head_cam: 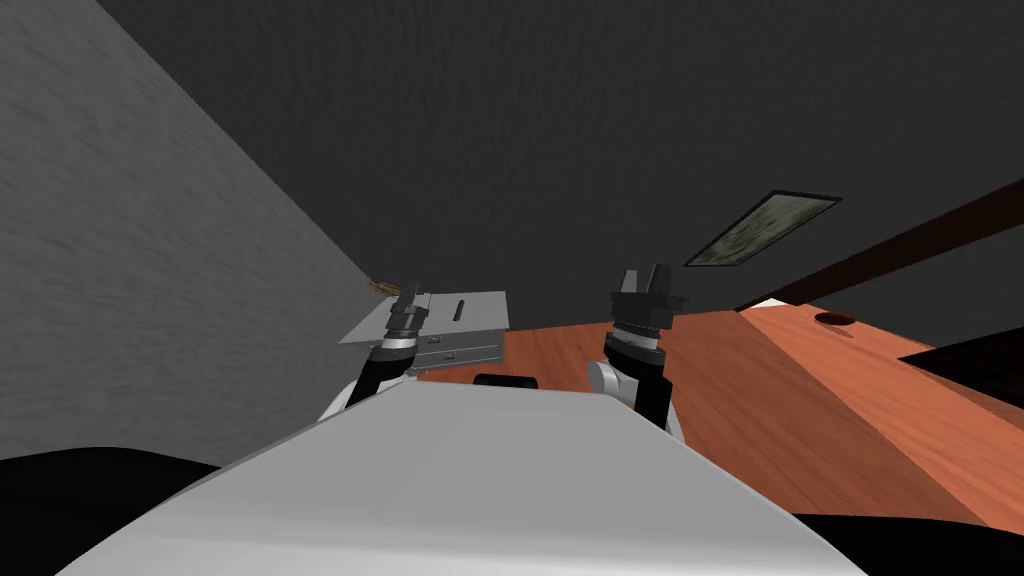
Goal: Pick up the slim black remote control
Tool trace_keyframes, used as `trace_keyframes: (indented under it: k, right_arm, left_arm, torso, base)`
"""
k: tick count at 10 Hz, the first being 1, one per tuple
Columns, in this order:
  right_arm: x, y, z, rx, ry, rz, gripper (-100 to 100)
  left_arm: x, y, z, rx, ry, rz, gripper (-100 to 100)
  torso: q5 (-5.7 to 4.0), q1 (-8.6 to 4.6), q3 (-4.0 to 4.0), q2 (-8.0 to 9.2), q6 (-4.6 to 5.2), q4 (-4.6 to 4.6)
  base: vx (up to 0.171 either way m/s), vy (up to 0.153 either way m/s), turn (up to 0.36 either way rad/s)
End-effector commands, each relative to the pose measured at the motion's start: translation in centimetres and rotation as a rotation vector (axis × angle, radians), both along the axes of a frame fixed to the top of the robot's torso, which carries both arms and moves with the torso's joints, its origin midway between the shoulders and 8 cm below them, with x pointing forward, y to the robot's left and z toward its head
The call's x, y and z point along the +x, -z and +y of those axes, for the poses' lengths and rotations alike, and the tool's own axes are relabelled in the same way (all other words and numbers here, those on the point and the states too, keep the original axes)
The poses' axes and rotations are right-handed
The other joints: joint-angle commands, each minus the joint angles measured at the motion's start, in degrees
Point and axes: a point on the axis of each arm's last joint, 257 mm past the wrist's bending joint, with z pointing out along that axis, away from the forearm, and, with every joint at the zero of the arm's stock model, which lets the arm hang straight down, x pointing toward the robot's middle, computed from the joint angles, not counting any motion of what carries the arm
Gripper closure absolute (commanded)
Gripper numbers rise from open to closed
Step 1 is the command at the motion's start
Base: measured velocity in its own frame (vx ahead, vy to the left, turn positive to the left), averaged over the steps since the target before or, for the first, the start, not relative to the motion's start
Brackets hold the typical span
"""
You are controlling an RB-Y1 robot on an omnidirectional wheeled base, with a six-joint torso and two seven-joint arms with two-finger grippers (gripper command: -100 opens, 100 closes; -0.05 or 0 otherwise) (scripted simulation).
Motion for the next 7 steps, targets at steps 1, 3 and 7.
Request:
trace_keyframes:
  k: [1,3,7]
  right_arm:
    - [0.0,0.0,0.0,0.000,0.000,0.000,0]
    - [0.0,0.0,0.0,0.000,0.000,0.000,0]
    - [0.0,0.0,0.0,0.000,0.000,0.000,0]
  left_arm:
    - [-0.4,2.5,-0.7,0.100,-0.002,0.084,-100]
    - [-0.8,4.5,-0.9,0.168,-0.003,0.144,-100]
    - [-2.6,10.9,-1.6,0.396,0.012,0.324,-100]
  torso:
    - [0.00,0.00,0.00,0.00,0.00,0.00]
    - [0.02,0.10,-0.05,-0.08,-0.03,-0.02]
    - [0.01,0.04,-0.05,-0.09,0.01,-0.02]
  base:
    - [-0.025,-0.037,-0.286]
    - [-0.020,-0.020,-0.126]
    - [-0.018,-0.035,-0.297]
